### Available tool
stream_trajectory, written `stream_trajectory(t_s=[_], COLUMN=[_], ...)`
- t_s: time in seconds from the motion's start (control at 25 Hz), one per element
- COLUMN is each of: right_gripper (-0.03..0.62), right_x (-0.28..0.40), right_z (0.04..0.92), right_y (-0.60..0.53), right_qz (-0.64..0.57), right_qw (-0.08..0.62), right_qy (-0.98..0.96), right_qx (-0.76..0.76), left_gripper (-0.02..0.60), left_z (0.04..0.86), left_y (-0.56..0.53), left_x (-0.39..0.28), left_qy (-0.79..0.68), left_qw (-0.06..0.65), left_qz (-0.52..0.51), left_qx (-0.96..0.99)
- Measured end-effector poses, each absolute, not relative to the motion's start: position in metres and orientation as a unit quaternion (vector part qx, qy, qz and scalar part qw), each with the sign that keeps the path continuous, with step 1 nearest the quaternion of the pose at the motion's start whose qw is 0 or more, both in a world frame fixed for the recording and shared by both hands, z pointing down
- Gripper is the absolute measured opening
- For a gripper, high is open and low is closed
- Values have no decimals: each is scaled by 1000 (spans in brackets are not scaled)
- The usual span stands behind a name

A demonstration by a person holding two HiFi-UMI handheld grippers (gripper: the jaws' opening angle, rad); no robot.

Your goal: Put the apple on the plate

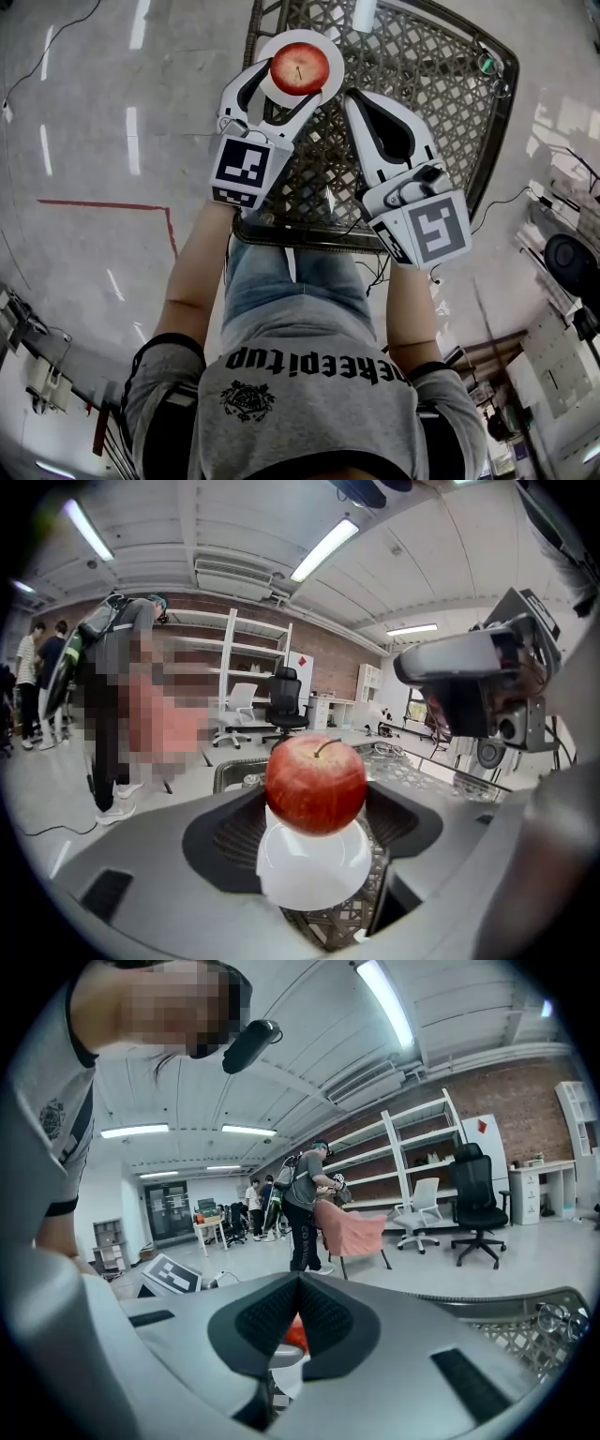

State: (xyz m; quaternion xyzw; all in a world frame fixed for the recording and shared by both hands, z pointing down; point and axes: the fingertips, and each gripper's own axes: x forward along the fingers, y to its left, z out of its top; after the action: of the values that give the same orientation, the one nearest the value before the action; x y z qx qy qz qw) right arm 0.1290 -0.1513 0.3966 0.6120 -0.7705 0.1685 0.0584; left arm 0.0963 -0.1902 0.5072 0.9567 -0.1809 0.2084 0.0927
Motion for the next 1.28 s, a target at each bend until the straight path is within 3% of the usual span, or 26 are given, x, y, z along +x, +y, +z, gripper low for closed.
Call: stream_trajectory(t_s=[1.28], right_gripper=[-2], right_x=[136], right_z=[410], right_y=[-152], right_qz=[179], right_qw=[70], right_qy=[-773], right_qx=[605], left_gripper=[376], left_z=[570], left_y=[-194], left_x=[100], left_qy=[-195], left_qw=[111], left_qz=[268], left_qx=[937])
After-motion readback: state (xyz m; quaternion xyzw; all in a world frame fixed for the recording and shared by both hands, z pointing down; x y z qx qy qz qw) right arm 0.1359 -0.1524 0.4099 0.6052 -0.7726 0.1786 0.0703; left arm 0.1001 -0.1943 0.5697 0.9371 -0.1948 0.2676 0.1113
